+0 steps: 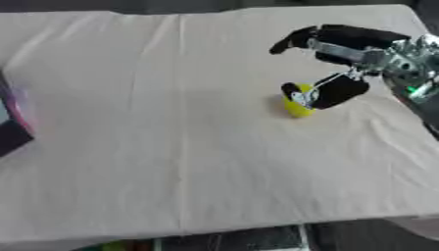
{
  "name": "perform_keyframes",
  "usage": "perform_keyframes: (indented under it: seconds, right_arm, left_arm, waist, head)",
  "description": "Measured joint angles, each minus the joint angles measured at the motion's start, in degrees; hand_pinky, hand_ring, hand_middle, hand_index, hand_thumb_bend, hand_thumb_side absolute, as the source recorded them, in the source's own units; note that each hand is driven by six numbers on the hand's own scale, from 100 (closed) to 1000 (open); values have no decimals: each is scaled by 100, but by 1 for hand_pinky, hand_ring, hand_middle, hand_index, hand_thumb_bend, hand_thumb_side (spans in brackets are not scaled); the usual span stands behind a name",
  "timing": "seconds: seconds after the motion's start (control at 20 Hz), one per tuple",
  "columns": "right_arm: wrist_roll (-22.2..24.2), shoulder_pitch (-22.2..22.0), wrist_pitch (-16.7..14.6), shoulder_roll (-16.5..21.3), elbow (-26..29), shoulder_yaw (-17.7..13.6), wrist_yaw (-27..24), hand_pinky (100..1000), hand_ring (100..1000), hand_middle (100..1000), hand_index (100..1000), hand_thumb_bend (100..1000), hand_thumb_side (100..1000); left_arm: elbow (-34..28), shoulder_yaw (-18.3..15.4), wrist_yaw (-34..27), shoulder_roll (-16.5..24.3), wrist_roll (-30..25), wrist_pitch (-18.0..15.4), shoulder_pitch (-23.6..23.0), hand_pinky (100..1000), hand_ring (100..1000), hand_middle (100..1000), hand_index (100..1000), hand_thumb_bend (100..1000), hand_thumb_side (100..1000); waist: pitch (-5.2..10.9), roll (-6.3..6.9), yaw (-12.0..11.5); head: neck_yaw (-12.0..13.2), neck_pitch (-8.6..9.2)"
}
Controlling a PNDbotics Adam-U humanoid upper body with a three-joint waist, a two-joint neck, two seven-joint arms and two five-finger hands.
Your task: Pick up the objects with one hand, pass them to the other hand, and then place them into the box on the other side of the table.
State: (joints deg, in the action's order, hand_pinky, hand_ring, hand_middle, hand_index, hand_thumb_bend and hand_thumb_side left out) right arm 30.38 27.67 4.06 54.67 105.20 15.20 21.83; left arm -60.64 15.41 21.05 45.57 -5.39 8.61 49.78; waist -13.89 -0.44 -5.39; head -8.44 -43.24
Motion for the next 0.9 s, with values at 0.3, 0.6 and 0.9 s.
perform_keyframes:
  seconds: [0.3,0.6,0.9]
  right_arm:
    - [-174,2,-269,-236,-684,-42,568,943,954,860,944,320,485]
    - [-256,-42,-394,-351,-1035,-49,845,946,960,858,932,369,533]
    - [-209,-41,-442,-428,-1326,-70,1003,946,962,863,937,396,551]
  left_arm:
    - [1,-26,-41,-2,43,44,-21,906,821,780,794,426,598]
    - [7,-24,-38,-6,42,45,-31,905,820,777,792,420,595]
    - [47,-7,-27,-16,40,42,-31,904,820,775,790,423,600]
  waist:
    - [-14,41,-10]
    - [-29,56,-36]
    - [-71,71,-75]
  head:
    - [-118,5]
    - [-174,7]
    - [-232,11]
